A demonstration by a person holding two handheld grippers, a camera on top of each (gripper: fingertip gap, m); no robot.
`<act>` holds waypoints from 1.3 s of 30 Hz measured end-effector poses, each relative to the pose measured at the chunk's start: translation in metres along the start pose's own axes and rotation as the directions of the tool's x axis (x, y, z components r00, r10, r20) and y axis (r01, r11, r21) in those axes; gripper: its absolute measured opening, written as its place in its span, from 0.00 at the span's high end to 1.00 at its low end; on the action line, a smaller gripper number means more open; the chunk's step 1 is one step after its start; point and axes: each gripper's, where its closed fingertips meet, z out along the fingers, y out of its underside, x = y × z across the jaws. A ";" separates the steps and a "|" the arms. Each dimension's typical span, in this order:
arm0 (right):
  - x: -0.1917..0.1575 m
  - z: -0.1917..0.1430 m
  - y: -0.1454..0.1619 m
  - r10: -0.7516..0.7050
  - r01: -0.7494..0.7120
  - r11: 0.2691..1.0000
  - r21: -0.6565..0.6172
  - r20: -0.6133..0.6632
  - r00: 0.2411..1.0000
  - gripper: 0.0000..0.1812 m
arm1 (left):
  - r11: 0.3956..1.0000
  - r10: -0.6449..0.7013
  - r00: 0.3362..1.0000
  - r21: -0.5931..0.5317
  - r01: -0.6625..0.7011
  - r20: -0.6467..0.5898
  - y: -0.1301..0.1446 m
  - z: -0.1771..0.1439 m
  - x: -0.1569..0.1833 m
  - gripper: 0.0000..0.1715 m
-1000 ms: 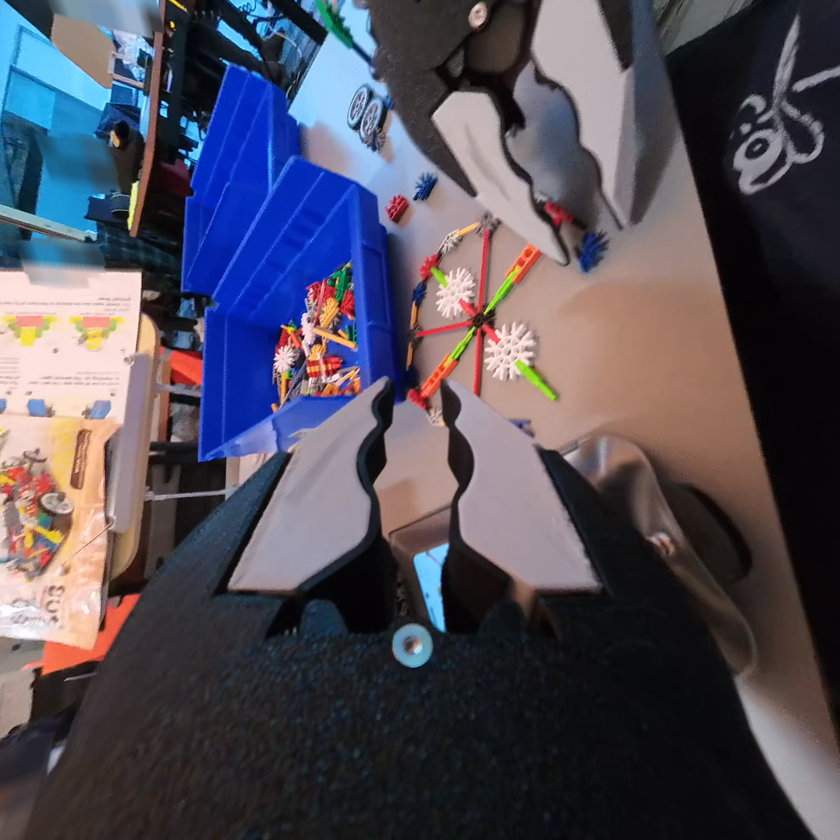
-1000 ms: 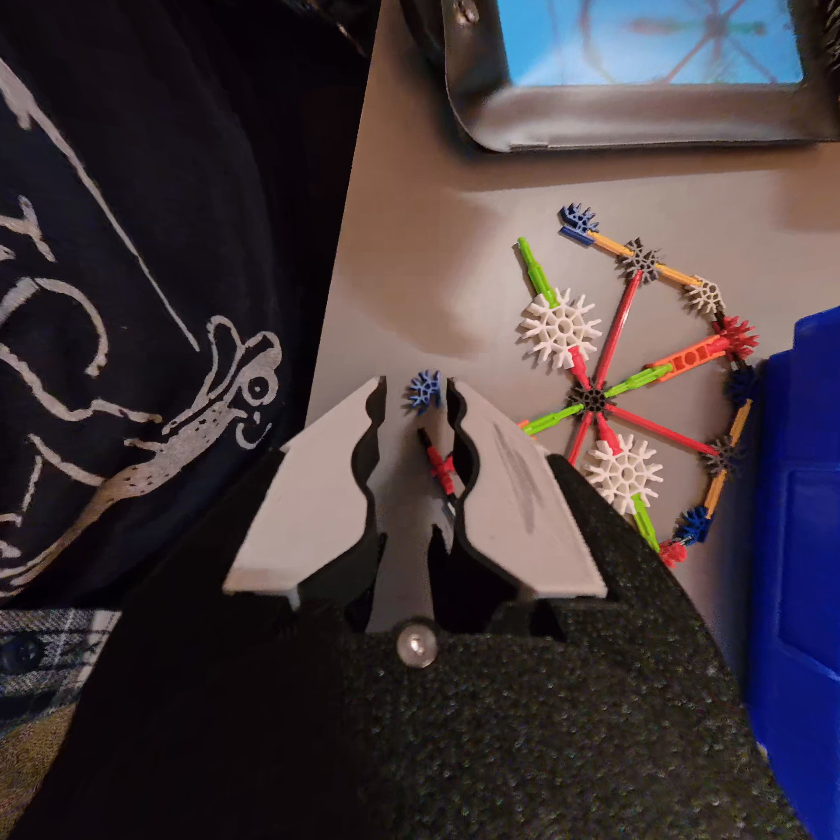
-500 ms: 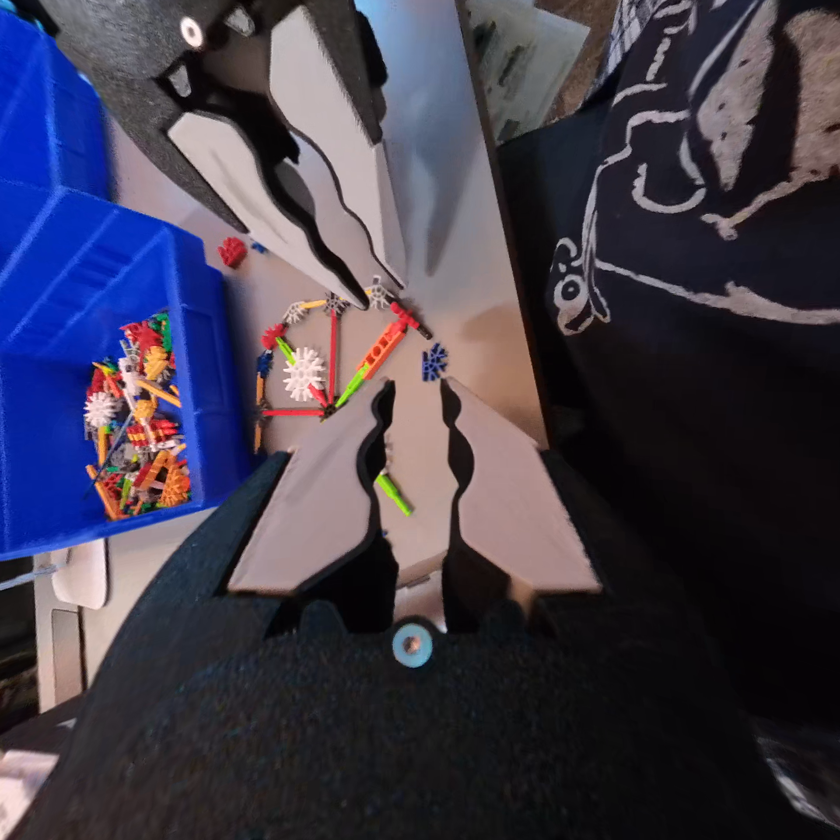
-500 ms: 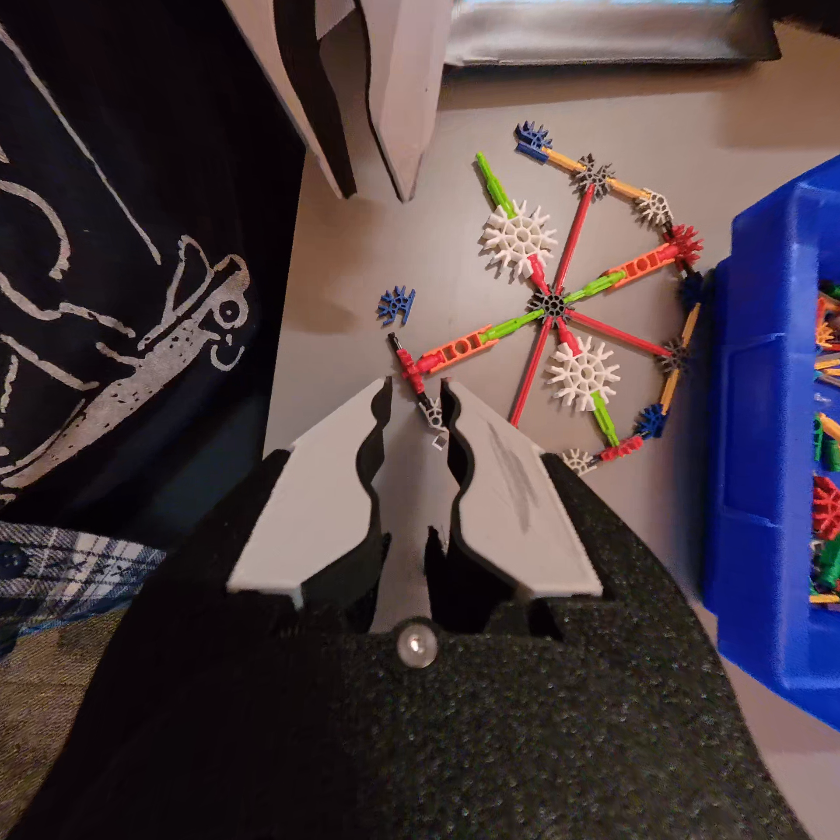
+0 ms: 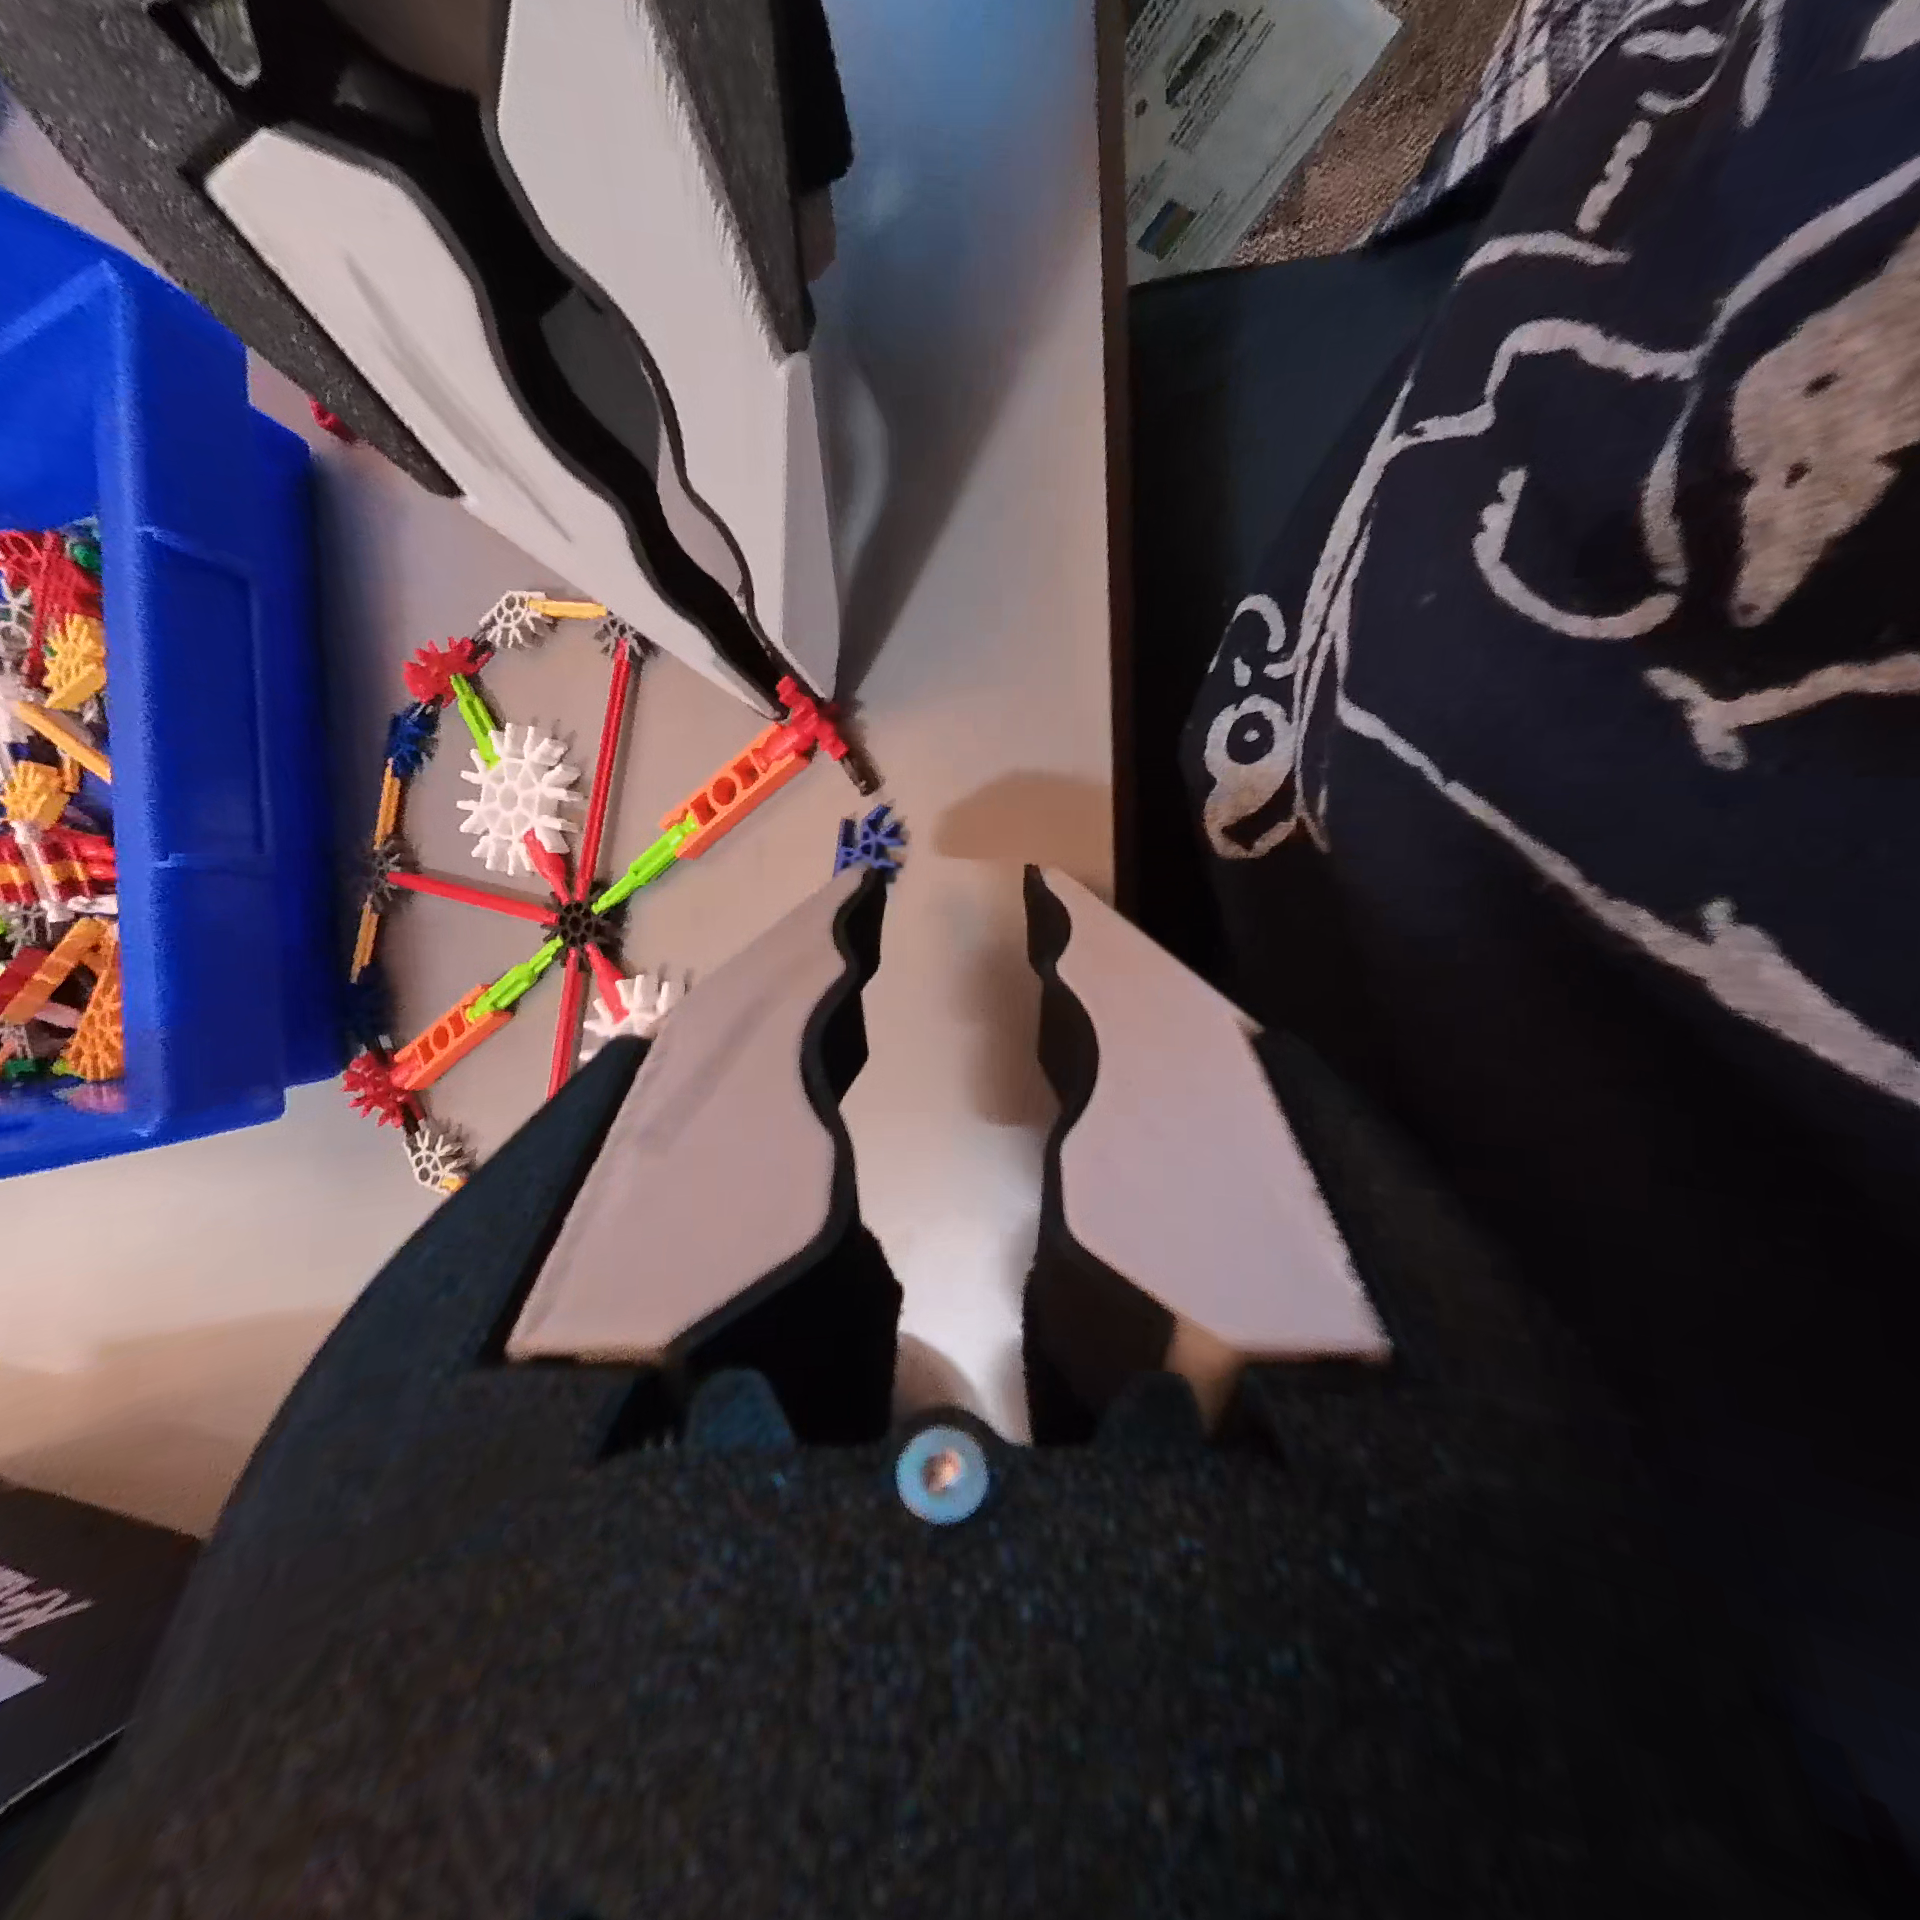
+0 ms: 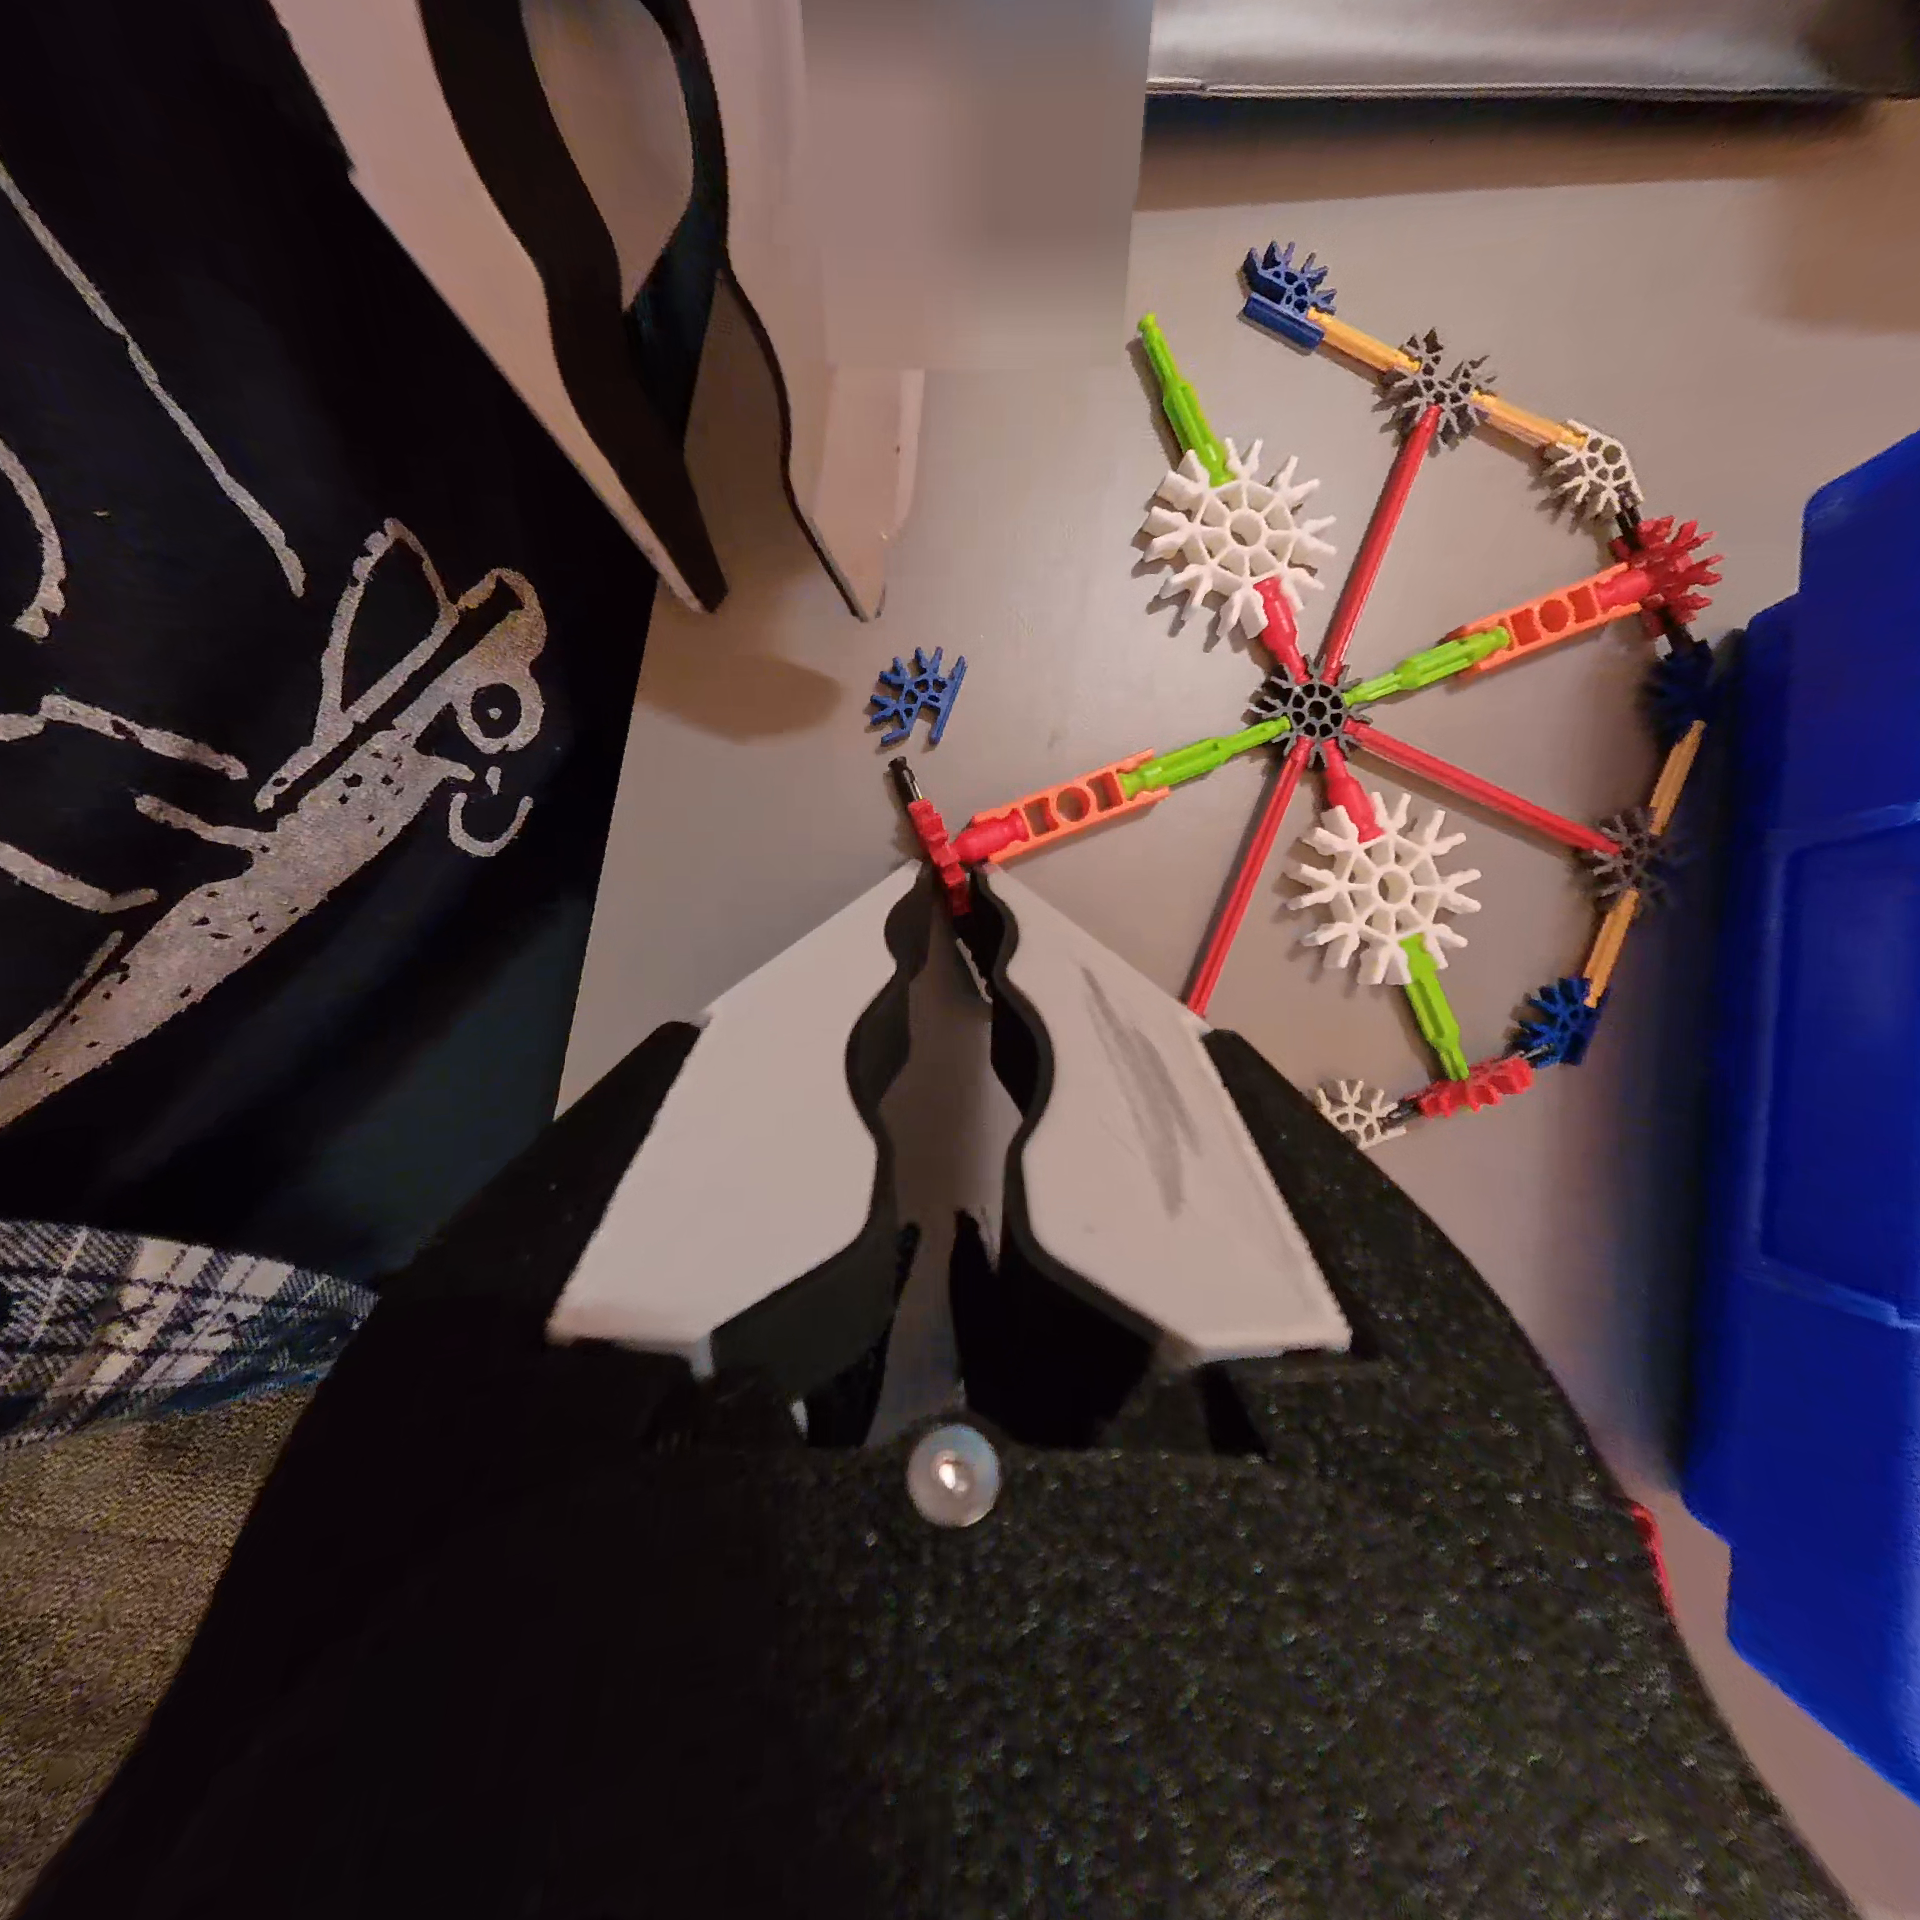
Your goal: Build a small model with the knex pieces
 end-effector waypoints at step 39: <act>0.001 -0.008 -0.003 0.038 -0.036 0.997 0.065 -0.023 0.999 0.92 | 0.993 -0.114 0.993 0.038 0.113 0.031 -0.017 0.007 0.007 0.83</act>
